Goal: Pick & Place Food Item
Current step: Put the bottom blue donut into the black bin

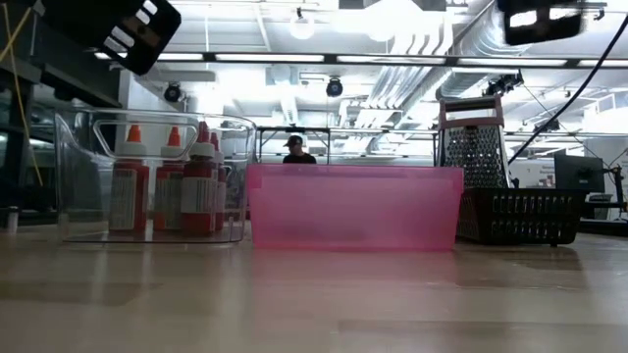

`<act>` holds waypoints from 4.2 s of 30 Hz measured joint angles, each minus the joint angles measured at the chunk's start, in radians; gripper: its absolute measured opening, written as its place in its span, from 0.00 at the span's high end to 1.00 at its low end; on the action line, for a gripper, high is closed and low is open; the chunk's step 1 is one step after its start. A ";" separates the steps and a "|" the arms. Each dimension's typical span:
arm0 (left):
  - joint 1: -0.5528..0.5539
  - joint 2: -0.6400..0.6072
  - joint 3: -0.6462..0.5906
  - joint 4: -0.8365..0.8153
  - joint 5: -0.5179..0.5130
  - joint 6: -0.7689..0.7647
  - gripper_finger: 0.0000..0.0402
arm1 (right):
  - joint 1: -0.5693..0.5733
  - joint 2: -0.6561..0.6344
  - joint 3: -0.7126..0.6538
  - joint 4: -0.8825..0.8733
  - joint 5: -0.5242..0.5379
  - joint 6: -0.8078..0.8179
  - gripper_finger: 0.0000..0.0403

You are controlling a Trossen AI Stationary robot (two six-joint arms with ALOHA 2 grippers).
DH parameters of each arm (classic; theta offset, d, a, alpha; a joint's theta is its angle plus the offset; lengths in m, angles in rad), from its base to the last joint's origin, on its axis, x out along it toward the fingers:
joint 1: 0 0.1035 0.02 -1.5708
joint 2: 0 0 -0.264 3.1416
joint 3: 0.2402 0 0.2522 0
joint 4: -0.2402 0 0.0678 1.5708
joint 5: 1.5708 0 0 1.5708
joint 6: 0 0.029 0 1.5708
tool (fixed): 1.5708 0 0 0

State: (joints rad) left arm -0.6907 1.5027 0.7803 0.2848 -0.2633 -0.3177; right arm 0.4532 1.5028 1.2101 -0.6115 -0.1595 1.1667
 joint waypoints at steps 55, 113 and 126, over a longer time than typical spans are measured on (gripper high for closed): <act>0.008 -0.114 0.000 -0.115 -0.052 -0.107 0.69 | 0.368 0.257 0.000 -0.438 0.143 0.643 0.57; 0.008 -0.114 0.000 -0.113 -0.052 -0.109 0.69 | 0.398 0.429 0.000 -0.445 0.156 0.609 0.80; 0.008 -0.114 0.000 -0.113 -0.052 -0.109 0.69 | 0.398 0.415 -0.003 -0.471 0.117 0.582 0.85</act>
State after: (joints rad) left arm -0.6830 1.3891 0.7803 0.1722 -0.3153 -0.4271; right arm 0.8513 1.9174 1.2075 -1.0829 -0.0422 1.7492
